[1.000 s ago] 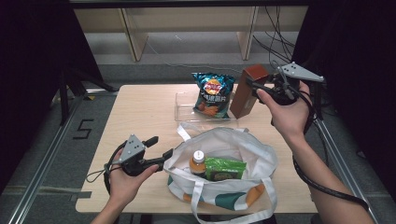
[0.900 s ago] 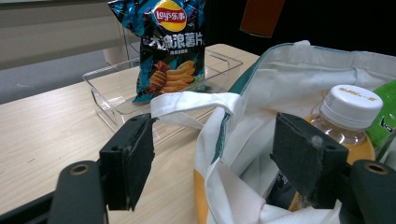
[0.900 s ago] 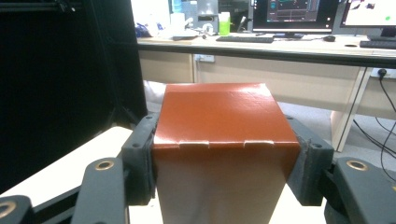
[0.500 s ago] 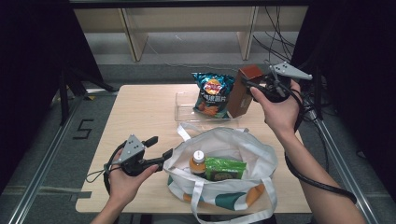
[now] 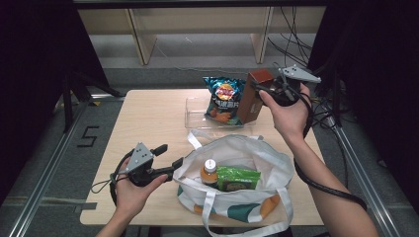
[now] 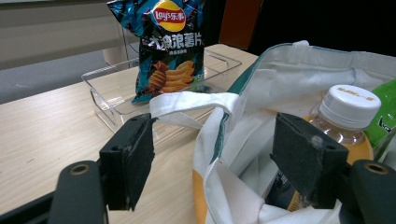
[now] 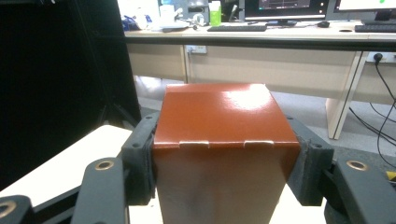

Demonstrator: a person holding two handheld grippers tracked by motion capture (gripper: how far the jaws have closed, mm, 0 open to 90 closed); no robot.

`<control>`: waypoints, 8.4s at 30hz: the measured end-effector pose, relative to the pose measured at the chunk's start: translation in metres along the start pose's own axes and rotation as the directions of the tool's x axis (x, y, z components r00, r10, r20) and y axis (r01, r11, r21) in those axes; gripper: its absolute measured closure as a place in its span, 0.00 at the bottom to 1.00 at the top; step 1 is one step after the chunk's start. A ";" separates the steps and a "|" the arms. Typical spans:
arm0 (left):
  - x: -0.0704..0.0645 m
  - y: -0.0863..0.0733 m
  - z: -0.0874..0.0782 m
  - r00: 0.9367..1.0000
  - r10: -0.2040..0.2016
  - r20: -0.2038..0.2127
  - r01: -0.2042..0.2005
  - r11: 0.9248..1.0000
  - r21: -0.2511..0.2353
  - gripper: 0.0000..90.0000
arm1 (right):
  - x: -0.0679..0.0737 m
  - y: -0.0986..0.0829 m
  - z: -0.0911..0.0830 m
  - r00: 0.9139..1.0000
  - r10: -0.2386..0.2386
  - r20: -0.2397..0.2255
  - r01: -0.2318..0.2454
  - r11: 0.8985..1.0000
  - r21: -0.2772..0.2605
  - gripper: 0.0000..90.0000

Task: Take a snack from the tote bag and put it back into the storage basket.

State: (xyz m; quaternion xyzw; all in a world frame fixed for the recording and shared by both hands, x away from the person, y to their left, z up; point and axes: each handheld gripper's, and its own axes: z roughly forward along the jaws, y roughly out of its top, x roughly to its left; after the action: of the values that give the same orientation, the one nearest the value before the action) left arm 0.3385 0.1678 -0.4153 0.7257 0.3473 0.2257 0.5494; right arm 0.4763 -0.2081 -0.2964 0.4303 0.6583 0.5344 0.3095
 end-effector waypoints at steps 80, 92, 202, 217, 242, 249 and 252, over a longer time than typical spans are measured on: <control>0.000 -0.001 0.001 1.000 -0.003 0.006 0.003 1.000 -0.006 0.32 | 0.007 -0.030 0.062 0.989 0.034 0.142 -0.043 0.997 0.061 0.43; 0.000 0.000 0.000 1.000 0.003 0.007 -0.002 1.000 -0.008 0.32 | 0.006 -0.038 0.066 0.987 0.041 0.154 -0.054 0.995 0.080 0.43; 0.002 -0.001 0.003 1.000 -0.005 -0.002 0.005 1.000 -0.005 0.32 | -0.020 -0.056 -0.014 0.999 0.051 -0.007 -0.049 0.983 0.176 0.42; 0.003 0.001 0.006 1.000 -0.009 0.001 0.009 1.000 -0.006 0.32 | -0.026 -0.069 -0.044 0.998 -0.008 -0.059 0.021 0.975 0.223 0.63; 0.001 0.003 0.004 1.000 -0.002 0.009 0.002 1.000 -0.023 0.32 | -0.009 -0.081 -0.083 0.982 -0.038 -0.187 0.088 0.960 0.267 0.69; 0.000 0.002 0.003 1.000 0.000 0.012 0.000 1.000 -0.018 0.32 | -0.003 -0.090 -0.093 0.971 -0.040 -0.236 0.108 0.953 0.284 0.65; 0.001 0.002 0.002 1.000 -0.011 0.010 0.011 1.000 -0.021 0.32 | -0.003 -0.092 -0.097 0.961 -0.066 -0.269 0.145 0.948 0.284 0.65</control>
State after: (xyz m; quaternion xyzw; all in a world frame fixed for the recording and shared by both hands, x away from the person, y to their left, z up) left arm 0.3413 0.1673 -0.4142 0.7191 0.3459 0.2226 0.5601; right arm 0.3722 -0.2581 -0.3625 0.3636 0.7887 0.4615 0.1811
